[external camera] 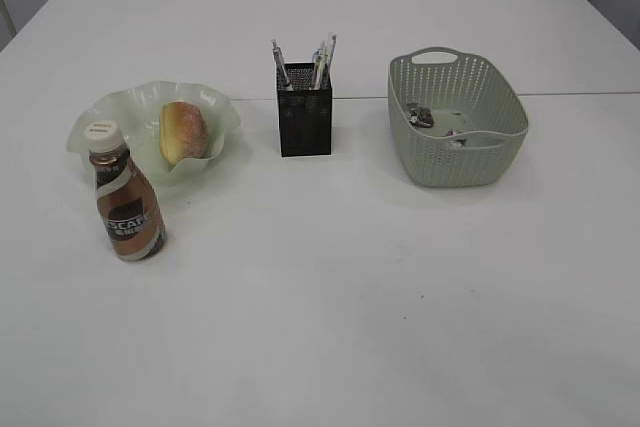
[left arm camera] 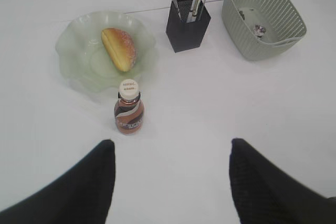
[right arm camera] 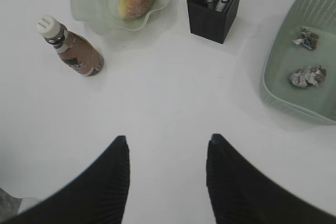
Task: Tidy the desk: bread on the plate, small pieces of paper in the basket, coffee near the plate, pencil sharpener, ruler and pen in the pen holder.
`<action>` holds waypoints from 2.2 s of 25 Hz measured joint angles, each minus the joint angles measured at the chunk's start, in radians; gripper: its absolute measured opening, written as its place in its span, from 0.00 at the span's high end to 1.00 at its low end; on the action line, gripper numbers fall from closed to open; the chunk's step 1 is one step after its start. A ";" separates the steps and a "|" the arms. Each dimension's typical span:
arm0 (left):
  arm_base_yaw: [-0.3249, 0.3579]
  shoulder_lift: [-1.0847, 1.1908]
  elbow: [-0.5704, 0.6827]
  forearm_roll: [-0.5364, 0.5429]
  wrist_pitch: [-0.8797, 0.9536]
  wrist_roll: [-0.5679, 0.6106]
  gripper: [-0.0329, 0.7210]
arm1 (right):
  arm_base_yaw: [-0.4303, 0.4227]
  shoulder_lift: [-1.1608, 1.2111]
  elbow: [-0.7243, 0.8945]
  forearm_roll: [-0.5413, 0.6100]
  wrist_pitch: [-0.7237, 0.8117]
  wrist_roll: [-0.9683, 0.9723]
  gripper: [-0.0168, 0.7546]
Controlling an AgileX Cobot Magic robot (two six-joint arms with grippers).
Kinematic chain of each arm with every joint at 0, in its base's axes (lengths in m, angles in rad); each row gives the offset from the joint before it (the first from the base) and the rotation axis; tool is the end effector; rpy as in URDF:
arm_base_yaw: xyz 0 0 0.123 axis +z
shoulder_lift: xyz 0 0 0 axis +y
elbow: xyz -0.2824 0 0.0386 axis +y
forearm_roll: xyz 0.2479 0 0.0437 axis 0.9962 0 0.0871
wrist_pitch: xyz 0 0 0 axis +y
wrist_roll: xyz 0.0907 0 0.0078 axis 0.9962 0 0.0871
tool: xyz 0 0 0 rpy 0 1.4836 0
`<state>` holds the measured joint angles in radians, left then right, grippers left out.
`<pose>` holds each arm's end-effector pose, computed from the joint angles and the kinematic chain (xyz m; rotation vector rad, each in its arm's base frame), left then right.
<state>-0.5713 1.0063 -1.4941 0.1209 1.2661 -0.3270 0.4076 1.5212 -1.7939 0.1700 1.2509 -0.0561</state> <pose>0.1316 -0.0722 0.4794 0.2569 2.2610 -0.3291 0.2772 0.1356 0.4461 -0.5739 2.4111 0.3737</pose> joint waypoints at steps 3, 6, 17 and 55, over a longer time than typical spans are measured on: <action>0.000 -0.029 0.000 -0.002 0.000 -0.001 0.29 | 0.000 -0.072 0.078 -0.006 0.000 0.008 0.52; 0.000 -0.045 0.000 -0.009 0.000 -0.001 0.30 | 0.000 -0.156 0.202 -0.016 -0.016 0.020 0.52; 0.000 -0.065 0.014 -0.052 0.001 0.119 0.33 | 0.000 -0.552 0.592 -0.162 -0.176 0.038 0.54; -0.001 -0.856 0.936 -0.134 -0.196 0.305 0.35 | 0.000 -1.539 1.260 -0.226 -0.135 0.039 0.54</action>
<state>-0.5721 0.1499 -0.5585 -0.0127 1.0696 -0.0219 0.4076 -0.0175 -0.5339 -0.0558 1.1161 -0.0166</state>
